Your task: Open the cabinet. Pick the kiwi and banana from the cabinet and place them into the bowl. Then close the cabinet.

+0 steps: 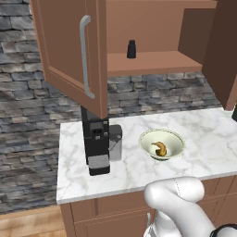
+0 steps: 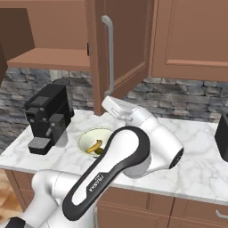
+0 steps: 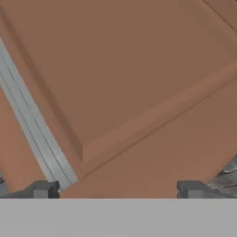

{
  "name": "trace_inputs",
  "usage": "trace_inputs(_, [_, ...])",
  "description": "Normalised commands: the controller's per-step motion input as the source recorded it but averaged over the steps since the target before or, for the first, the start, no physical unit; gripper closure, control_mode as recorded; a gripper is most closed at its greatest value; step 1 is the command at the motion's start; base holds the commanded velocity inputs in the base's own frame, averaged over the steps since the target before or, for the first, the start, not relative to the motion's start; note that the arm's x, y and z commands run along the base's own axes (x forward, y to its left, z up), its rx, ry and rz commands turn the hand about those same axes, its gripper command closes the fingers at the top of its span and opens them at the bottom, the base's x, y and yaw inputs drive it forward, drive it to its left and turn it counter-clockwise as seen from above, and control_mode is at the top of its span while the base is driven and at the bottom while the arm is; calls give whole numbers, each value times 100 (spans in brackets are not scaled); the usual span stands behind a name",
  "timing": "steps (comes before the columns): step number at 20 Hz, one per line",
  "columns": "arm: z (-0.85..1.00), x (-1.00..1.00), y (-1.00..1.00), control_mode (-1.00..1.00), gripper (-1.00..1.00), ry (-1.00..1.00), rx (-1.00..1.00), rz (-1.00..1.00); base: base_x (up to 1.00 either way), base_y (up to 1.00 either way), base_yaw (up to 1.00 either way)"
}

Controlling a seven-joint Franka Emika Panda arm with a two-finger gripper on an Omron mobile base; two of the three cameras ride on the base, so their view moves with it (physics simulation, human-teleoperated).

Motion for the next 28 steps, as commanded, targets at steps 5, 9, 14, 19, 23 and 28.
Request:
trace_inputs(5, [12,51,35,-100,-100,0,0,0,0,0,0])
trace_inputs(9, [10,56,27,-100,-100,0,0,0,0,0,0])
trace_inputs(14, [10,58,16,-100,-100,0,0,0,0,0,0])
trace_inputs(19, [3,55,4,-100,-100,0,0,1,0,0,0])
trace_inputs(23, [5,49,0,-100,-100,0,0,0,0,0,0])
trace_inputs(28, [0,59,0,-100,-100,0,0,0,0,0,0])
